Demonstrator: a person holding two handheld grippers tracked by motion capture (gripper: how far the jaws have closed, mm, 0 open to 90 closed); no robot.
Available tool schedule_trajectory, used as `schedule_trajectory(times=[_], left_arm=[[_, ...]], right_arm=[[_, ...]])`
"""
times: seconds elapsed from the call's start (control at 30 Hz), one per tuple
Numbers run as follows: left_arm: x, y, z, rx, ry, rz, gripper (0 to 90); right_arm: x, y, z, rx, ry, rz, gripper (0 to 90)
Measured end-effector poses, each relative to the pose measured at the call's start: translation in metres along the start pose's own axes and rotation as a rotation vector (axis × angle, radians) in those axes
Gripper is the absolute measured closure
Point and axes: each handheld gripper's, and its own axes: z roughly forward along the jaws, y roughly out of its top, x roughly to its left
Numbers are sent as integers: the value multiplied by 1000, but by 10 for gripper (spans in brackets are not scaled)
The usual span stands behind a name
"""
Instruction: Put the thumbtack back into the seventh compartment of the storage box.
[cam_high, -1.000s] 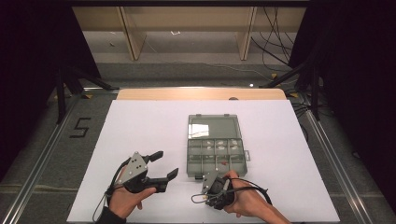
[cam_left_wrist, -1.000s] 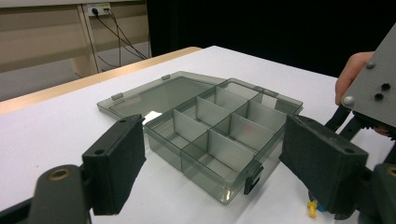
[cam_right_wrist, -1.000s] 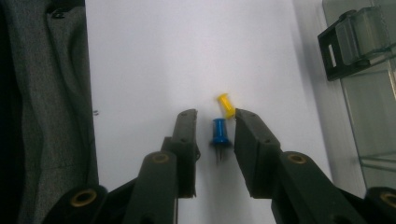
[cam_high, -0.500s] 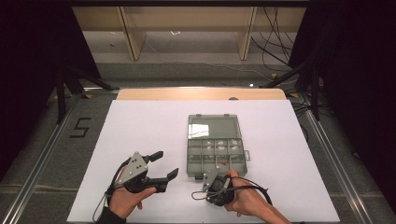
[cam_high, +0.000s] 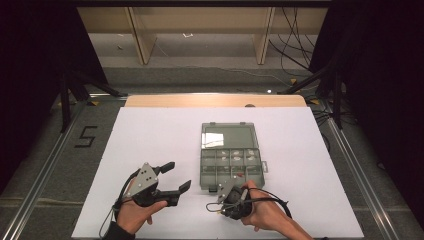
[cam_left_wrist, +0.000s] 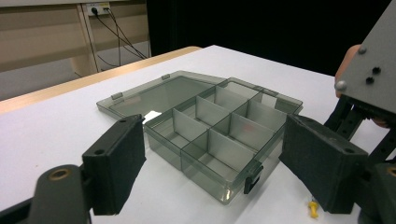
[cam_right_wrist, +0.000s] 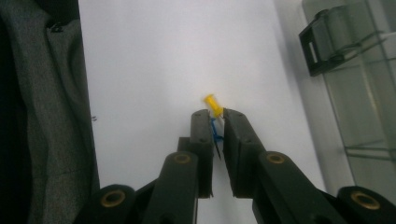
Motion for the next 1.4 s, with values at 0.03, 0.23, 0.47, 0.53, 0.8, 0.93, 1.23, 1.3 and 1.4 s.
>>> schedule_trajectory(times=[0.03, 0.23, 0.47, 0.53, 0.8, 0.93, 1.23, 1.3, 1.4], left_arm=[[0, 0, 0, 1, 1, 2, 211], [0, 0, 0, 1, 1, 1, 211], [0, 0, 0, 0, 1, 1, 211], [0, 0, 0, 0, 1, 1, 211], [0, 0, 0, -1, 2, 2, 211], [0, 0, 0, -2, 2, 2, 211], [0, 0, 0, -5, 2, 4, 211], [-1, 0, 0, -5, 3, -1, 211], [0, 0, 0, -5, 2, 3, 211]], right_arm=[[0, 0, -1, 0, -4, 6, 827], [-4, 0, -10, -18, -13, 1, 827], [-8, 0, -23, -35, -34, 2, 828], [-10, 0, -27, -41, -43, 7, 828], [-17, -2, -39, -69, -70, 22, 828], [-23, -4, -48, -92, -92, 27, 828], [-35, -9, -63, -128, -140, 55, 828], [-38, -10, -65, -134, -148, 62, 828], [-41, -11, -66, -138, -154, 73, 829]])
